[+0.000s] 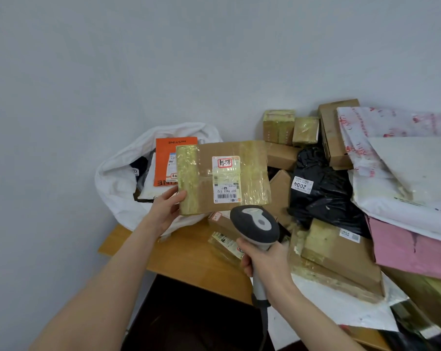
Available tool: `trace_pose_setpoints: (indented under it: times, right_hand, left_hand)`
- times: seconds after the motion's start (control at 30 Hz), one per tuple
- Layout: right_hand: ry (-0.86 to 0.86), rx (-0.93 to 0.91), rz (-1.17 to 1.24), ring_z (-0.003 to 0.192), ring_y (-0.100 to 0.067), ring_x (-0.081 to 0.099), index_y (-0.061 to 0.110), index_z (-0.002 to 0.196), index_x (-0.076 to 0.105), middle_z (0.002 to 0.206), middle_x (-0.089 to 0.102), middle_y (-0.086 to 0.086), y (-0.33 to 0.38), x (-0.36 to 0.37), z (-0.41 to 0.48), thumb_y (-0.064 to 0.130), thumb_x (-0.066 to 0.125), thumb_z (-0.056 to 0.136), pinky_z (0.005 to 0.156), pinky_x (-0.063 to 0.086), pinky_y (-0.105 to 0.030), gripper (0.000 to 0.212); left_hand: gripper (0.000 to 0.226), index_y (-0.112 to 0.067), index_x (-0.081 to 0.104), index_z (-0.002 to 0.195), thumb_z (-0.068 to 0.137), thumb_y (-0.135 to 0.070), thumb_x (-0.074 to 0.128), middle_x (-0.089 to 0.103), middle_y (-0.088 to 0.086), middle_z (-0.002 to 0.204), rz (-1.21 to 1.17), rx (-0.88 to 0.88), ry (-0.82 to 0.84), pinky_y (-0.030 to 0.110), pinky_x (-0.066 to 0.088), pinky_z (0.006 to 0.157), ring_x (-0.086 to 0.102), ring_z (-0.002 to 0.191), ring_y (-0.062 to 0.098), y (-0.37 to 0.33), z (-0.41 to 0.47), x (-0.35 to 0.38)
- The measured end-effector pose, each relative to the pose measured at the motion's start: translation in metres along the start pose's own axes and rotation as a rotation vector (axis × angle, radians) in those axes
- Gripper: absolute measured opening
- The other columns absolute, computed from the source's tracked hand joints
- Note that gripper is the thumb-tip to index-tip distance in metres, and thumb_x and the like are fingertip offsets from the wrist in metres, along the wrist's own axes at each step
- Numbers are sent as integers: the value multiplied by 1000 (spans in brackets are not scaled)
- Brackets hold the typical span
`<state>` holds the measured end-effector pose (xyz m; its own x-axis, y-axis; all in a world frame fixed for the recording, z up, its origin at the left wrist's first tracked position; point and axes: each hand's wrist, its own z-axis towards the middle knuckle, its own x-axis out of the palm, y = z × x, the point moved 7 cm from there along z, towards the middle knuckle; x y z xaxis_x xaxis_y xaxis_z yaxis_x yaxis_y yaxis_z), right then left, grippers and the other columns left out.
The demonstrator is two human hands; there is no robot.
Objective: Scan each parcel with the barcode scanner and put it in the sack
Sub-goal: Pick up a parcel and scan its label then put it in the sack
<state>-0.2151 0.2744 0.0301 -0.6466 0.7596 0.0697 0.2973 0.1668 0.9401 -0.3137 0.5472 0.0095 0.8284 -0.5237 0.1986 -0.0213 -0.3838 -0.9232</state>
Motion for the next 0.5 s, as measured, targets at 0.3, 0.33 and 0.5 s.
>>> trace_pose_setpoints:
  times: [0.3,0.33,0.5]
  right_hand:
    - [3,-21,-40,36,-13,47,-1,78,68,48,57,-9,3,-12,-12,11,72,81,42,40,-23,13]
    - [5,-13,-41,36,-13,47,-1,78,68,48,57,-9,2,-12,-13,11,72,81,43,40,-23,13]
    - [14,16,-38,36,-13,46,0,72,67,48,56,-8,1,-14,-15,13,72,81,45,40,-25,16]
  left_hand:
    - [47,-8,47,138,92,-6,58,64,5,109,-21,32,18,26,56,69,61,98,20,3,-6,9]
    - [47,-8,47,138,92,-6,58,65,5,109,-21,33,17,26,55,70,62,97,20,4,-7,10]
    - [48,-7,45,140,94,-6,57,63,5,110,-19,44,3,28,53,75,60,98,21,5,-7,12]
